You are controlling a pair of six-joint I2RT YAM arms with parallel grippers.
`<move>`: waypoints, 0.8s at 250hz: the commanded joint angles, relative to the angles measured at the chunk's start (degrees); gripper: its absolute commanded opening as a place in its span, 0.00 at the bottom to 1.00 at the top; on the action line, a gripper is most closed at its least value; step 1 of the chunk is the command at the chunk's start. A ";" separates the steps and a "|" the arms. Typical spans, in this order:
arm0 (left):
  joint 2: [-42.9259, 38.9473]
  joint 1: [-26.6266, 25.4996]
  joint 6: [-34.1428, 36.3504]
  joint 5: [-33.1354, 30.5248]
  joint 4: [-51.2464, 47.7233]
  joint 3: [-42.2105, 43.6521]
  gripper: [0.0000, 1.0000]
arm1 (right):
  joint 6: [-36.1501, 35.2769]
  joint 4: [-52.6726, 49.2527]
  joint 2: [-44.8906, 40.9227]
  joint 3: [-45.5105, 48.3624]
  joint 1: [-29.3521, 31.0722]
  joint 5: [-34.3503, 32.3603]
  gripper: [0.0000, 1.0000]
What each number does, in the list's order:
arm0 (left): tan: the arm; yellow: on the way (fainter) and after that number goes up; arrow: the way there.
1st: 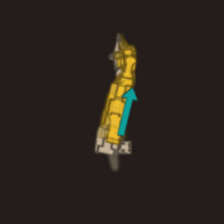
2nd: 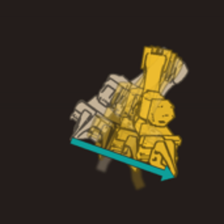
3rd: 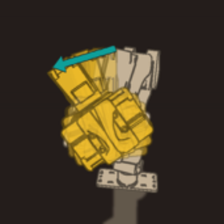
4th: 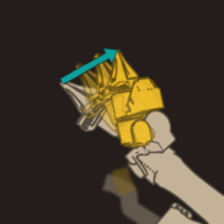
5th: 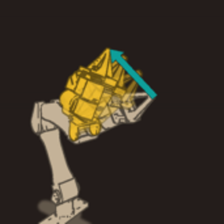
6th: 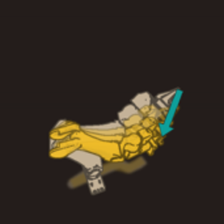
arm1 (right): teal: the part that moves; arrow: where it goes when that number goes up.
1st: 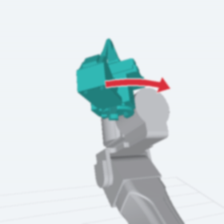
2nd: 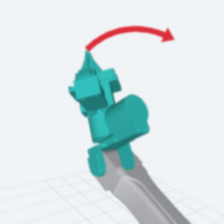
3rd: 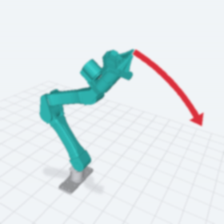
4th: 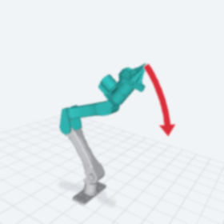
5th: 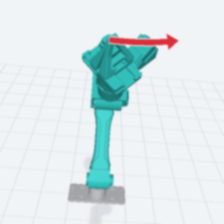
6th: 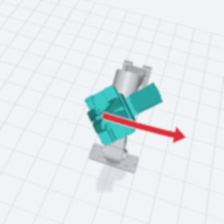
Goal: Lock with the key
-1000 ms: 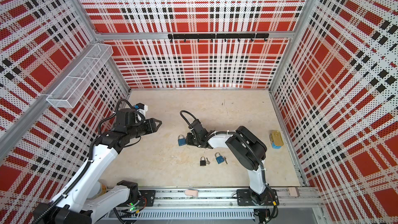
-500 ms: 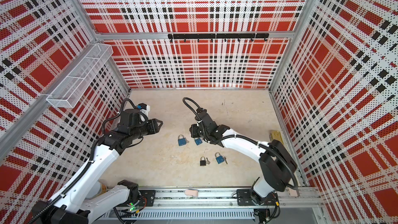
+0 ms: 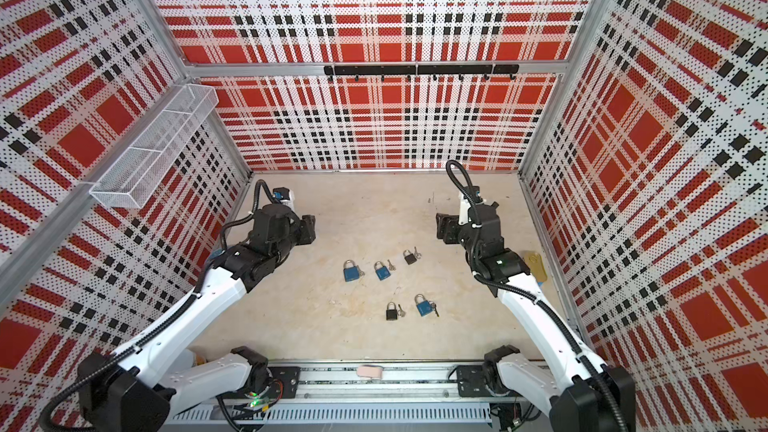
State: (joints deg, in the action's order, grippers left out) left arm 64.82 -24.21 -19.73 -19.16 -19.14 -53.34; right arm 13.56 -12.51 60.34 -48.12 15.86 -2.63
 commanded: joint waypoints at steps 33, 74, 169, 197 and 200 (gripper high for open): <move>2.31 0.45 6.14 -11.96 12.16 3.98 0.75 | -5.61 10.71 -0.81 7.93 -9.15 -5.98 0.93; 3.44 4.62 7.95 -11.41 22.05 10.55 0.82 | -7.04 22.73 2.07 16.09 -11.79 -9.88 0.97; 10.62 11.17 23.67 -11.52 50.06 24.37 0.88 | -11.97 40.07 10.87 22.66 -12.95 -17.83 1.00; 13.02 13.63 23.95 -8.45 53.42 25.82 0.88 | -13.00 45.66 13.19 24.48 -13.11 -17.40 1.00; 13.12 13.99 23.87 -7.65 53.41 26.01 0.88 | -13.03 46.37 13.48 24.72 -13.13 -17.27 1.00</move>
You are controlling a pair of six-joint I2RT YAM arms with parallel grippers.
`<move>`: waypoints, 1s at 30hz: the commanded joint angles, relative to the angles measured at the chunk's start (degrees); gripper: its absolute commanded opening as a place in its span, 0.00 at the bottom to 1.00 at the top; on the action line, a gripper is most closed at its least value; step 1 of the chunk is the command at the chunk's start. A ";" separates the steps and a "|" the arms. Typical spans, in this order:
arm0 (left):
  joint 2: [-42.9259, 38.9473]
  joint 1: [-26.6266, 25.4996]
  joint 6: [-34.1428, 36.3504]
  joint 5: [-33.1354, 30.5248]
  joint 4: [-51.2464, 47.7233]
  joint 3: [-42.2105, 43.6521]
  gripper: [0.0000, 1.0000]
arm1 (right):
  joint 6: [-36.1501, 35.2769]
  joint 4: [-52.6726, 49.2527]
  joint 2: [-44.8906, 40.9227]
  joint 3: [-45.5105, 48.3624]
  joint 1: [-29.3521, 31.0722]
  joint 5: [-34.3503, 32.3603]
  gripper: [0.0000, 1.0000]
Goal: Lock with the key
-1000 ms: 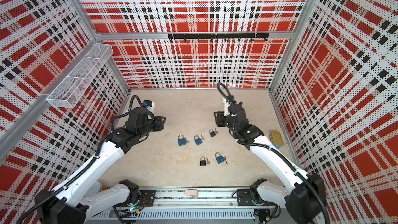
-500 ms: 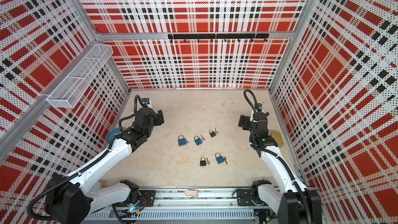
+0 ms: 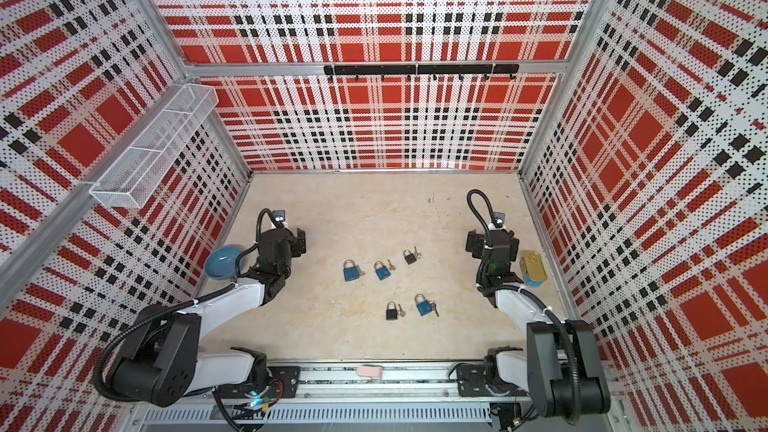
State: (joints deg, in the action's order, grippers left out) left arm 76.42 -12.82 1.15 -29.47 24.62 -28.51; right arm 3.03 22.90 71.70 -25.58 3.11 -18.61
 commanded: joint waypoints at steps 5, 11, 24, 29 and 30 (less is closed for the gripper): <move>4.75 3.89 2.88 8.75 19.17 4.76 0.88 | -3.53 21.54 5.56 5.49 -0.48 0.68 1.00; 10.41 4.63 4.20 13.80 30.11 7.84 0.88 | -2.99 37.35 15.73 8.11 -0.99 5.33 1.00; 13.18 9.92 1.16 24.73 26.88 4.98 0.99 | -5.75 30.16 19.42 2.55 -1.43 13.96 1.00; 13.19 10.33 0.87 25.55 27.07 5.05 0.99 | -5.75 30.14 19.34 2.64 -1.44 14.02 1.00; 13.14 10.35 0.84 25.58 27.05 5.11 0.99 | -5.75 30.19 19.35 2.73 -1.37 14.03 1.00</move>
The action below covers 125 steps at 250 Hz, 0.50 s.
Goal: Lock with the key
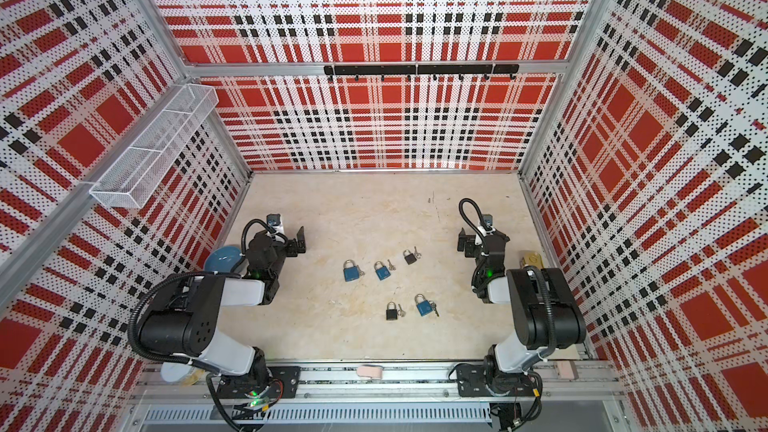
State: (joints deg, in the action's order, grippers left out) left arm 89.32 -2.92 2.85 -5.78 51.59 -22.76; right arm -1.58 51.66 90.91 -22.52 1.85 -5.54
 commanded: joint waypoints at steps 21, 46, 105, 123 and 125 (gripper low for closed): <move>0.29 0.22 -0.69 1.47 0.10 -0.66 0.99 | -1.14 1.46 0.08 -0.31 -0.16 0.81 1.00; 0.17 0.07 -0.58 1.17 0.10 -0.60 0.99 | -1.12 1.51 0.14 -0.34 -0.18 0.80 1.00; 0.23 -1.15 0.40 -0.58 0.19 -0.53 0.99 | -1.18 1.54 0.14 -0.39 -0.12 0.95 1.00; 0.16 -1.37 0.42 -0.83 0.26 -0.53 0.99 | -1.13 1.48 0.11 -0.35 -0.18 0.94 1.00; 0.18 -1.32 0.47 -0.88 0.26 -0.53 0.99 | -1.14 1.51 0.13 -0.33 -0.18 0.88 1.00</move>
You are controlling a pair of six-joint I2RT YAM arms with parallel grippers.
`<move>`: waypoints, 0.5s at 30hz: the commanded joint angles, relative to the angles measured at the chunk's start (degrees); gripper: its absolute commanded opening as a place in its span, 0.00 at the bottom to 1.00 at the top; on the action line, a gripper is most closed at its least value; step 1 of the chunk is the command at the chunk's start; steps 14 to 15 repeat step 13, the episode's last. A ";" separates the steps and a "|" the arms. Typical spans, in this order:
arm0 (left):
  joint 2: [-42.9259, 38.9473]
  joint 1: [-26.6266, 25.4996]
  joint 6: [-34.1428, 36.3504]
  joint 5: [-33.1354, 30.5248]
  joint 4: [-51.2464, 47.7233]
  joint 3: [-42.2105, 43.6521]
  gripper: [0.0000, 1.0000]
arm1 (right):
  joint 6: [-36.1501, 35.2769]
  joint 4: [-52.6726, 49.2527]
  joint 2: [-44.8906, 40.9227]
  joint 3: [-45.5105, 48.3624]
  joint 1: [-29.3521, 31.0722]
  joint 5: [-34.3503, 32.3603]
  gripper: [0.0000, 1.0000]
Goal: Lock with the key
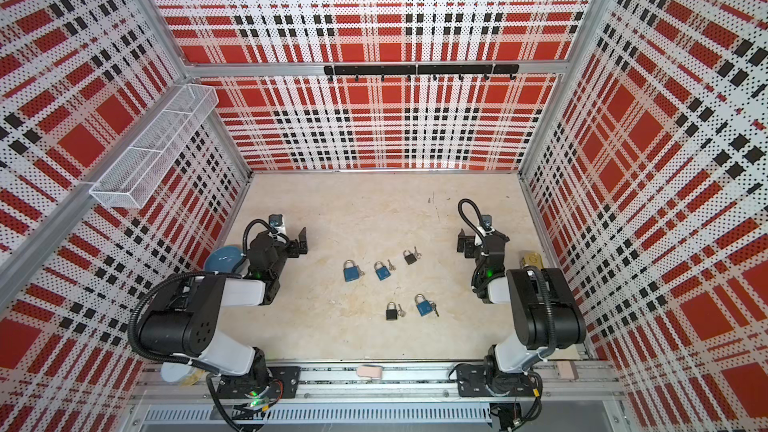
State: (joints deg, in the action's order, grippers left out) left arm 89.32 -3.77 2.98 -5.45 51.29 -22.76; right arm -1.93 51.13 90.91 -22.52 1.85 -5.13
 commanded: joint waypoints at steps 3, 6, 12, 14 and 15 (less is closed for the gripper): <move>0.18 -0.68 0.54 -1.74 0.71 -0.43 0.99 | -0.79 1.97 0.14 -0.33 -0.15 0.45 1.00; 0.18 -0.86 0.55 -1.93 0.82 -0.39 0.99 | -0.80 2.00 0.13 -0.34 -0.17 0.47 1.00; 0.33 -0.48 0.51 -1.30 0.40 -0.72 0.99 | -0.77 2.00 0.11 -0.33 -0.17 0.44 1.00; 0.25 -0.56 0.49 -1.45 0.47 -0.59 0.99 | -0.80 1.96 0.14 -0.40 -0.18 0.48 1.00; 0.25 -0.56 0.49 -1.45 0.47 -0.59 0.99 | -0.80 1.96 0.14 -0.40 -0.18 0.48 1.00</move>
